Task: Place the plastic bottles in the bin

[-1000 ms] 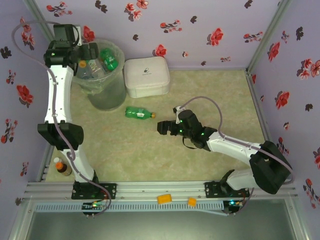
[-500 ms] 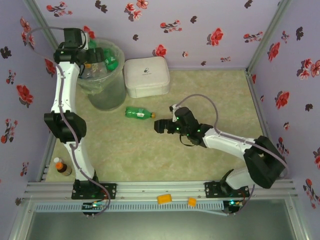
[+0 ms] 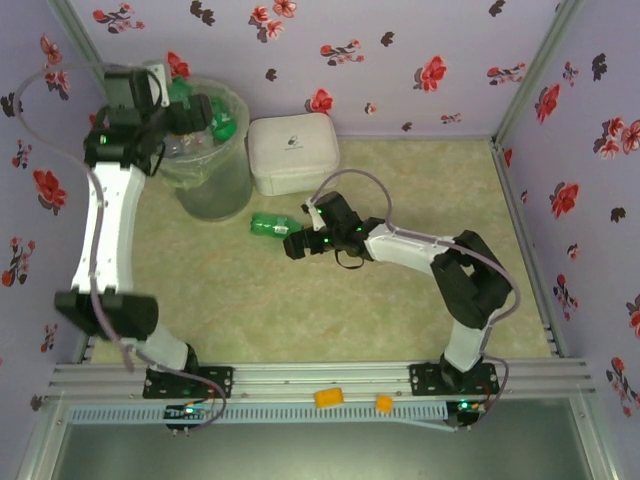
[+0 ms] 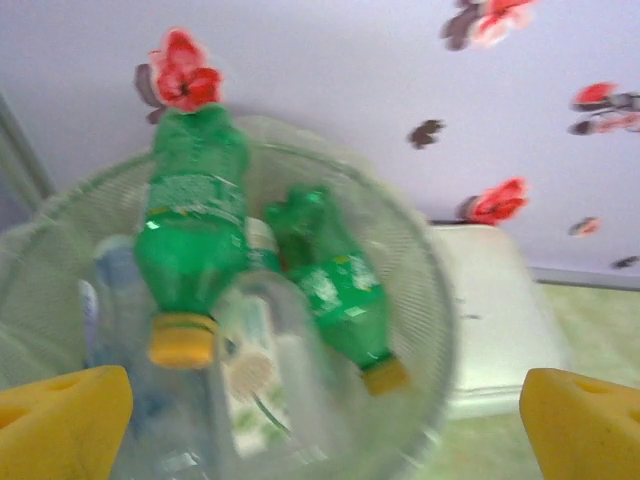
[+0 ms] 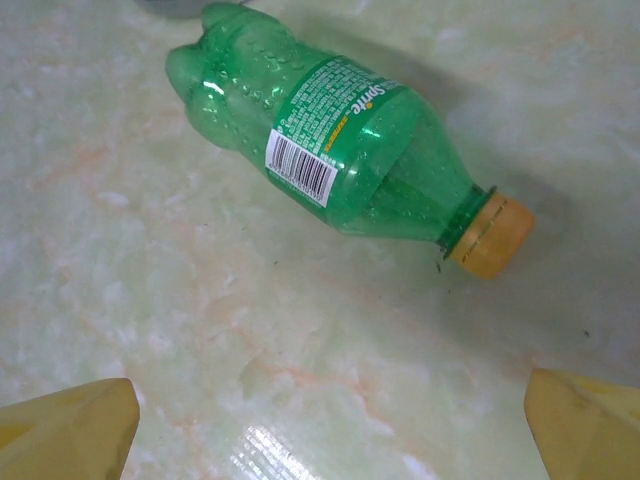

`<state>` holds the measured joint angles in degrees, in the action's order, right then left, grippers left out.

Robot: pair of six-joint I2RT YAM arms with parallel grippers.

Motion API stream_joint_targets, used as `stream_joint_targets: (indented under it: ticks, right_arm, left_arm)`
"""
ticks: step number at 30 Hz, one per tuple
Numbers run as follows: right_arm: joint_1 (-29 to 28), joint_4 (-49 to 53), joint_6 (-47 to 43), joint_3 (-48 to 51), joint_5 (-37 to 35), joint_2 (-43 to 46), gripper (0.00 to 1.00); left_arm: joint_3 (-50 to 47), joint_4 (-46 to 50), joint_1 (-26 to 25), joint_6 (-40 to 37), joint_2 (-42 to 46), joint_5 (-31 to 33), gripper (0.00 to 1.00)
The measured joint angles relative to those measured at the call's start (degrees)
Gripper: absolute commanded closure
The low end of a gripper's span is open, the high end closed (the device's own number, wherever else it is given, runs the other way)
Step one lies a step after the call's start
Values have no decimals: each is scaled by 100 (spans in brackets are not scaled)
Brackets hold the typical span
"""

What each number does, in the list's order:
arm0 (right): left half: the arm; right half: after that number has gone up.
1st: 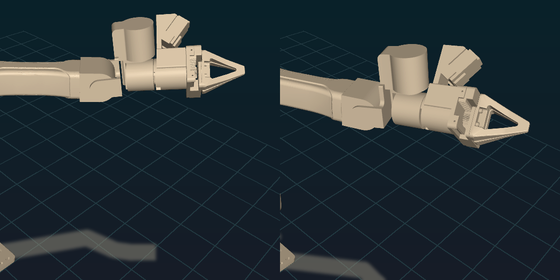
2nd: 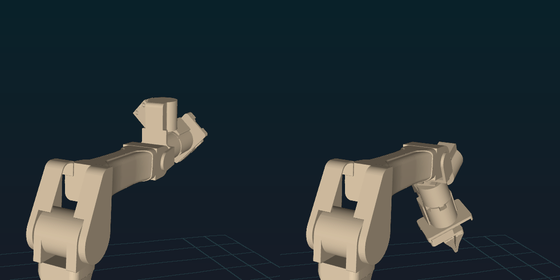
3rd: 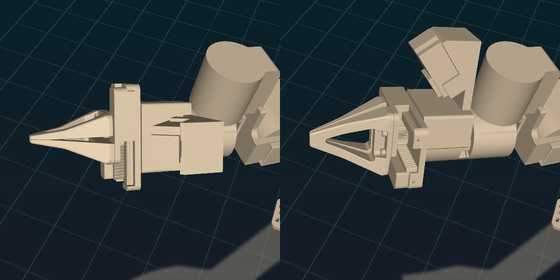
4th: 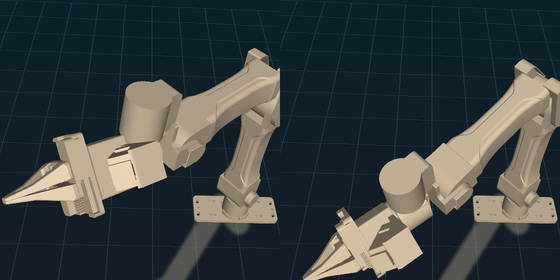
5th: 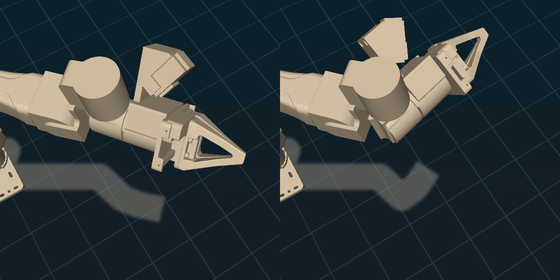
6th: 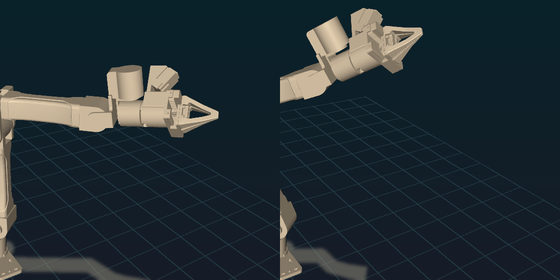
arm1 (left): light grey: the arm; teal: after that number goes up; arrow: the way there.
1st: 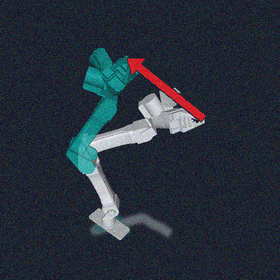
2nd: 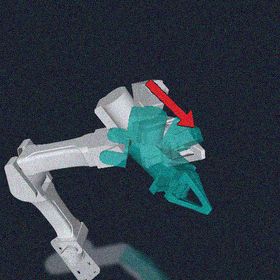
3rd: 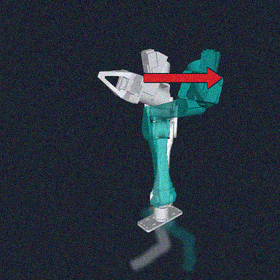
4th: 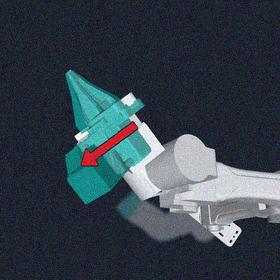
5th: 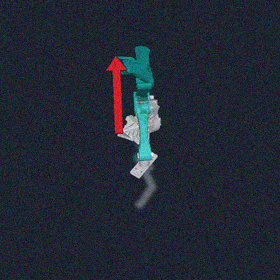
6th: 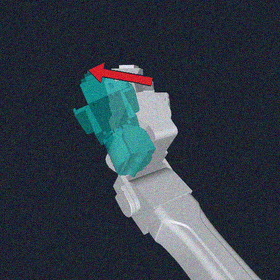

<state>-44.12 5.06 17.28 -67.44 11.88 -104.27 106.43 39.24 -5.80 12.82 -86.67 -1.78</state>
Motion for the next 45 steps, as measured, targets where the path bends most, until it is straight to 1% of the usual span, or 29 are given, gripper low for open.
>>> stream_joint_targets:
  ticks: [2, 4, 8, 11, 13, 20, 23, 26, 28, 30, 33, 37, 38, 41, 45]
  right_arm:
    - [0, 273, -240, -326, 15, -267, 0]
    - [0, 542, -461, -619, 22, -490, 0]
    - [0, 964, -857, -1106, -39, -844, 0]
    - [0, 1259, -1143, -1456, -254, -1102, 1]
    - [0, 1480, -1327, -1716, -407, -1290, 0]
    - [0, 1853, -1735, -2531, -763, -1923, 0]
    - [0, 1937, -1808, -2918, -693, -2208, 0]
    - [0, 1947, -1840, -3165, -472, -2420, 1]
    - [0, 1945, -1834, -3261, -289, -2520, 7]
    - [-2, 1934, -1823, -3307, -122, -2594, 15]
    - [-2, 1930, -1792, -3314, 44, -2669, 28]
    - [0, 1871, -1714, -3292, 131, -2684, 49]
    - [2, 1805, -1694, -3257, 153, -2671, 51]
    - [2, 1521, -1602, -2942, 219, -2524, 55]
    - [-2, 1220, -1440, -2212, 260, -2068, 57]
  left_arm:
    - [-1126, -573, -199, 304, 789, -83, 0]
    - [-2094, -1071, -343, 623, 1342, -140, 0]
    - [-4052, -2015, -494, 1408, 2146, -195, 0]
    - [-5158, -2317, -520, 1912, 2564, -192, 0]
    - [-5589, -2354, -520, 2127, 2800, -190, 0]
    - [-6253, -2645, -520, 2496, 3517, -142, 0]
    - [-6548, -2813, -520, 2671, 3604, -127, 0]
    - [-6824, -2924, -520, 2844, 3604, -127, 0]
    - [-6937, -2946, -520, 2933, 3604, -127, 0]
    - [-7001, -2992, -520, 3001, 3604, -127, 0]
    - [-7060, -3128, -520, 3067, 3609, -127, 0]
    - [-7189, -3283, -520, 3178, 3659, -125, 0]
    - [-7219, -3318, -520, 3215, 3665, -127, 0]
    - [-7316, -3486, -538, 3346, 3679, -129, 0]
    - [-7431, -3738, -693, 3506, 3696, -129, 0]
